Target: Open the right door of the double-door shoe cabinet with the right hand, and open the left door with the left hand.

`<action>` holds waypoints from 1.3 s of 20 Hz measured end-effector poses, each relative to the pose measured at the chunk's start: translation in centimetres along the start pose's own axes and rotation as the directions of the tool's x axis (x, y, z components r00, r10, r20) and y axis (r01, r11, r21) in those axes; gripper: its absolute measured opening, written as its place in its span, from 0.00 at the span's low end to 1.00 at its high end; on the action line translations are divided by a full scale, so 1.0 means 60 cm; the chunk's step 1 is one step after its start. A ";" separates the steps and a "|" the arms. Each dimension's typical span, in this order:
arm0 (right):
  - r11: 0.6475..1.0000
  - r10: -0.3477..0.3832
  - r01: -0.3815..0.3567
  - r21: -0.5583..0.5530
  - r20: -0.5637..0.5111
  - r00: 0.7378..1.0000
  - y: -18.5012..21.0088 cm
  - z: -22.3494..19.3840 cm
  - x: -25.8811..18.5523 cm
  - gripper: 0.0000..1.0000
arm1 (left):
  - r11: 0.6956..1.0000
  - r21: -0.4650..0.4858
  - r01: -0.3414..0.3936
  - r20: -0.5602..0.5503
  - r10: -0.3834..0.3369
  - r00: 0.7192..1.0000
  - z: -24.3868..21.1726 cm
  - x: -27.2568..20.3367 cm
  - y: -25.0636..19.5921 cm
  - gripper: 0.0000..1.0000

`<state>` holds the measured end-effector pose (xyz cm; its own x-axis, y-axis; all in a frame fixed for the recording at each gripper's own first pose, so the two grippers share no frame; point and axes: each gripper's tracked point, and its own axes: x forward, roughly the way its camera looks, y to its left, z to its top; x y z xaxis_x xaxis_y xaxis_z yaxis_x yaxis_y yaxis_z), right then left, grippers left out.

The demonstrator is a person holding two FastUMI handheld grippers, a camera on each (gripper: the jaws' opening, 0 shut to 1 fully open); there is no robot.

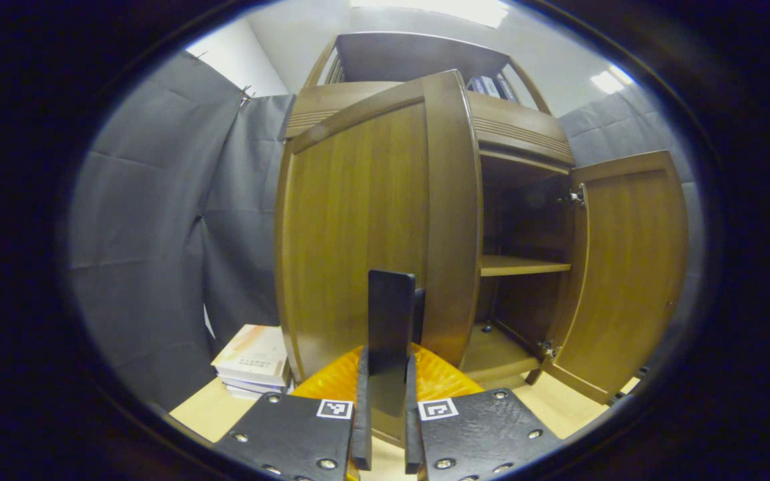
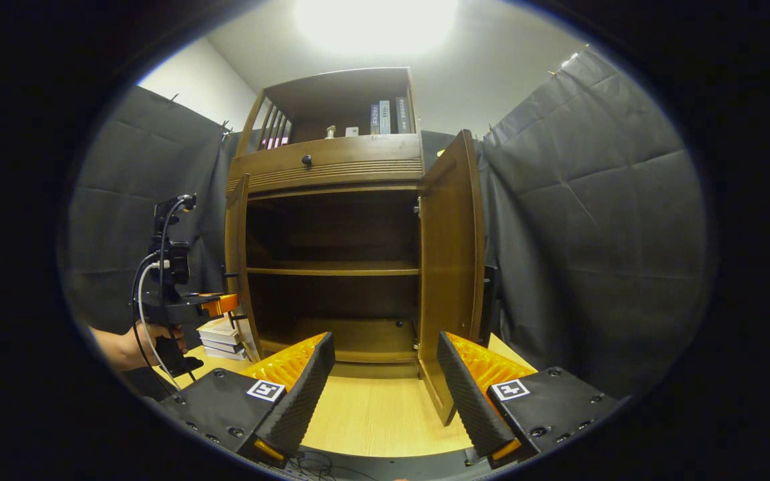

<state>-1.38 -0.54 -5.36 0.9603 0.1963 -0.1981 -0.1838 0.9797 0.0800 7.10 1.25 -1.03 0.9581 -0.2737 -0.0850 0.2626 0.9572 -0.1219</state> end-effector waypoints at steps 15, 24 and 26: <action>0.996 0.089 -0.089 0.000 -0.007 0.996 0.039 -0.003 0.006 0.96 | 0.988 0.000 -0.157 -0.011 0.157 0.988 -0.021 -0.107 0.149 0.17; 0.992 0.126 -0.126 0.007 -0.011 0.992 0.062 -0.006 0.008 0.96 | 0.967 0.017 -0.254 -0.004 0.254 0.967 -0.024 -0.174 0.243 0.17; 0.991 0.130 -0.130 0.009 -0.007 0.991 0.066 -0.004 0.010 0.96 | 0.960 0.026 -0.279 0.002 0.279 0.960 -0.022 -0.190 0.259 0.17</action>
<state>-1.56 3.47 -5.43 0.9266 0.3226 -0.1931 -0.3055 0.9454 0.1135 0.12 19.13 -3.27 0.9935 0.0045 -0.1135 -0.0123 0.9976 -0.0676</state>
